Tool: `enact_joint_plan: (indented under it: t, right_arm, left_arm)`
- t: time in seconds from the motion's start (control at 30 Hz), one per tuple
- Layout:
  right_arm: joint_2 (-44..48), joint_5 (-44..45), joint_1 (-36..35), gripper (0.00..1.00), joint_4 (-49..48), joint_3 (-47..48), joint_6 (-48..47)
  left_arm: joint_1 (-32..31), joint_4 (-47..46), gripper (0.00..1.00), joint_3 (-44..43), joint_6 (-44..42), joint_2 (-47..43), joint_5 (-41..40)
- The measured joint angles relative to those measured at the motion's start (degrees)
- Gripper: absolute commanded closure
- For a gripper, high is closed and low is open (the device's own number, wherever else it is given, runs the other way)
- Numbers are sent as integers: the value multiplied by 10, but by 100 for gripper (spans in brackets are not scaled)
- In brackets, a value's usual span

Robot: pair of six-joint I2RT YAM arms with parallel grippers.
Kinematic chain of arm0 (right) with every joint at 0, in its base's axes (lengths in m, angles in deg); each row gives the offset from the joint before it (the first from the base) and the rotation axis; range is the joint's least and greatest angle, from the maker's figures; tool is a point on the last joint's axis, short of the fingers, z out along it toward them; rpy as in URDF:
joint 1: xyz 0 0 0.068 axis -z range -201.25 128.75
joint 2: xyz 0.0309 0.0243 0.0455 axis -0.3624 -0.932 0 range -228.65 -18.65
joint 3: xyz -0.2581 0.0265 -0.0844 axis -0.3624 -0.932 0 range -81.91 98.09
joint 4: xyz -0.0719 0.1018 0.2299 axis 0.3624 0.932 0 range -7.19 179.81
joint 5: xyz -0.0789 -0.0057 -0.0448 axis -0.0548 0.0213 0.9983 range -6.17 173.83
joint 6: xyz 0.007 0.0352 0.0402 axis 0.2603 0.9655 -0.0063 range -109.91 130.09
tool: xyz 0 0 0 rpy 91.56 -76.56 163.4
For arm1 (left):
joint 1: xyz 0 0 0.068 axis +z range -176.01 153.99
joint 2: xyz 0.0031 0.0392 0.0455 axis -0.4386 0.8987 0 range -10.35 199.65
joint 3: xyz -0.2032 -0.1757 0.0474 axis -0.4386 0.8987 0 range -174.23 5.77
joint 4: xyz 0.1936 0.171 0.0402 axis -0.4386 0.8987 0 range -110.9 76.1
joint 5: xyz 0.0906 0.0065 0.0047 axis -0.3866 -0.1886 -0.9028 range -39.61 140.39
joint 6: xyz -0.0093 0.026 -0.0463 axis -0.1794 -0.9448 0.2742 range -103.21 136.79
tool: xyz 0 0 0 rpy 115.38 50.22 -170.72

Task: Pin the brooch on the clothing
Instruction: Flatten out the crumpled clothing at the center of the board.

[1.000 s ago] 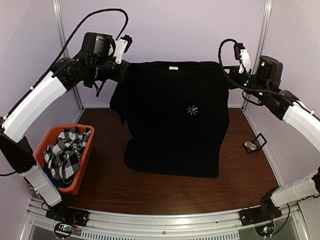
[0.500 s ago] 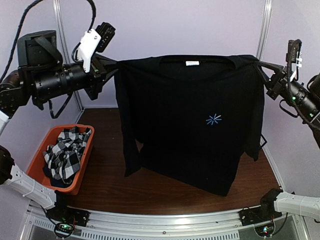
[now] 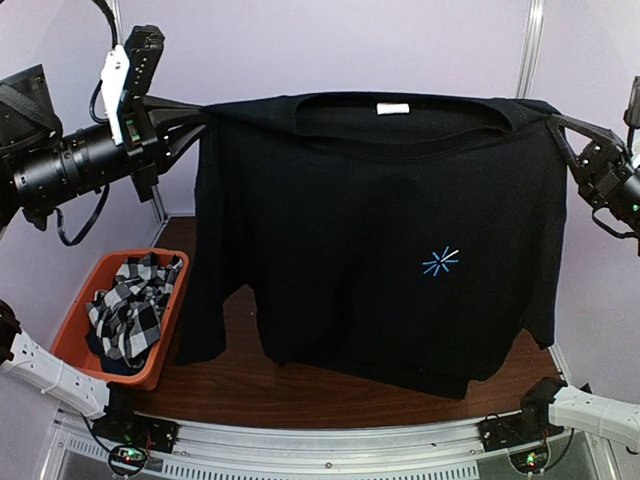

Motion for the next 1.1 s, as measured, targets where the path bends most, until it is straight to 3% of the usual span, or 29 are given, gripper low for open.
enact_joint_plan:
  t: [0.2,0.3,0.5,0.63,0.77,1.1]
  right_arm:
    - [-46,120,-2,100,-3,-31,-2]
    - [-100,185,-3,100,-7,-64,-10]
    - [-205,255,-11,100,-42,-161,-9]
    - [-239,325,-11,100,-52,-191,-10]
    - [-274,394,-11,100,-87,-198,-19]
    - [-465,521,-7,100,-141,-126,-57]
  left_arm:
    - [5,-103,100,67,-36,16,-186]
    - [52,-107,100,97,-13,35,-238]
    - [205,-60,100,169,134,100,-215]
    - [247,-54,100,208,194,198,-183]
    - [259,-88,100,205,197,299,-175]
    - [314,-132,96,29,149,462,-195]
